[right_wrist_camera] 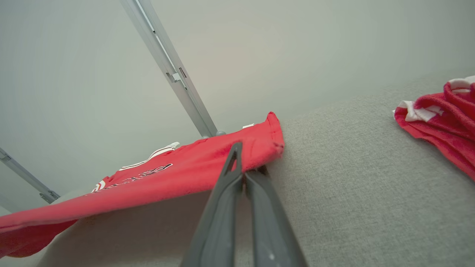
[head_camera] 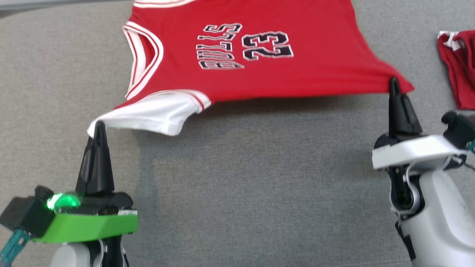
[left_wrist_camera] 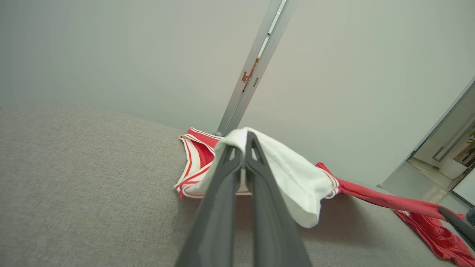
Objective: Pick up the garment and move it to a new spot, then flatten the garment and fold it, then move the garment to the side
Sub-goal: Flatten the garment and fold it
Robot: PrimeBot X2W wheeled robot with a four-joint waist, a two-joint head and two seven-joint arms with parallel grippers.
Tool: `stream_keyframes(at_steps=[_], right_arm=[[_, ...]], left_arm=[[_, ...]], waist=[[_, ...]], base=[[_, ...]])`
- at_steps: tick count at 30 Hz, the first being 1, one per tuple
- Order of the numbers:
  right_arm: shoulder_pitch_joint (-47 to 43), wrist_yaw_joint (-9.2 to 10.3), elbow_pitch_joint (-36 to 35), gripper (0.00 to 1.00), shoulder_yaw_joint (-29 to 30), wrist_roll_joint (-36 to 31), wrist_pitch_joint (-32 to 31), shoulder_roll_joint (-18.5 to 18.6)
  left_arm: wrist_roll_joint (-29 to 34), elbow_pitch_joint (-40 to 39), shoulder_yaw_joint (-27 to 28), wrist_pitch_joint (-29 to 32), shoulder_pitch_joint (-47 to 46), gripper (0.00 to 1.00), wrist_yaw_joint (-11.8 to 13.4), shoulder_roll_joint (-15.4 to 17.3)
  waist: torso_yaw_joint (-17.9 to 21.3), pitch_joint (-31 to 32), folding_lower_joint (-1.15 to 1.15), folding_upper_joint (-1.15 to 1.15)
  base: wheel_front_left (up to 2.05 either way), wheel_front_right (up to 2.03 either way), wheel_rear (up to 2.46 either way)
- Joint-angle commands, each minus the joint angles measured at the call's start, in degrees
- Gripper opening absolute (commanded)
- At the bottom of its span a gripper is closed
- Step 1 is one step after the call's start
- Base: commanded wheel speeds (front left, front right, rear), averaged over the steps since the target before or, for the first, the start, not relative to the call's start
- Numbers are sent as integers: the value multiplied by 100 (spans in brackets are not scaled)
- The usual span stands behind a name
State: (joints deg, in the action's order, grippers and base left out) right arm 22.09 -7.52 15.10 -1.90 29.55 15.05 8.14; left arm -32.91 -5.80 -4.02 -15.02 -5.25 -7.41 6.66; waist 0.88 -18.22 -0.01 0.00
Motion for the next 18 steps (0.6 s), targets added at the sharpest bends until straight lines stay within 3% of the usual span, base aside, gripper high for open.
stream_keyframes(at_steps=[1,7,18], right_arm=[[-240,7,-105,0,45,-48,16,-15],[-1063,6,-575,0,62,-73,17,-142],[-2115,6,-1133,0,-71,-75,-47,-40]], left_arm=[[-30,-82,59,-18,194,0,-8,-15],[48,-417,18,-18,740,0,-8,-100],[244,-1047,-73,-18,1793,0,-8,-19]], waist=[[-132,394,1,0],[-79,812,1,0],[54,1171,1,0]], base=[[0,0,0],[0,0,0],[0,0,0]])
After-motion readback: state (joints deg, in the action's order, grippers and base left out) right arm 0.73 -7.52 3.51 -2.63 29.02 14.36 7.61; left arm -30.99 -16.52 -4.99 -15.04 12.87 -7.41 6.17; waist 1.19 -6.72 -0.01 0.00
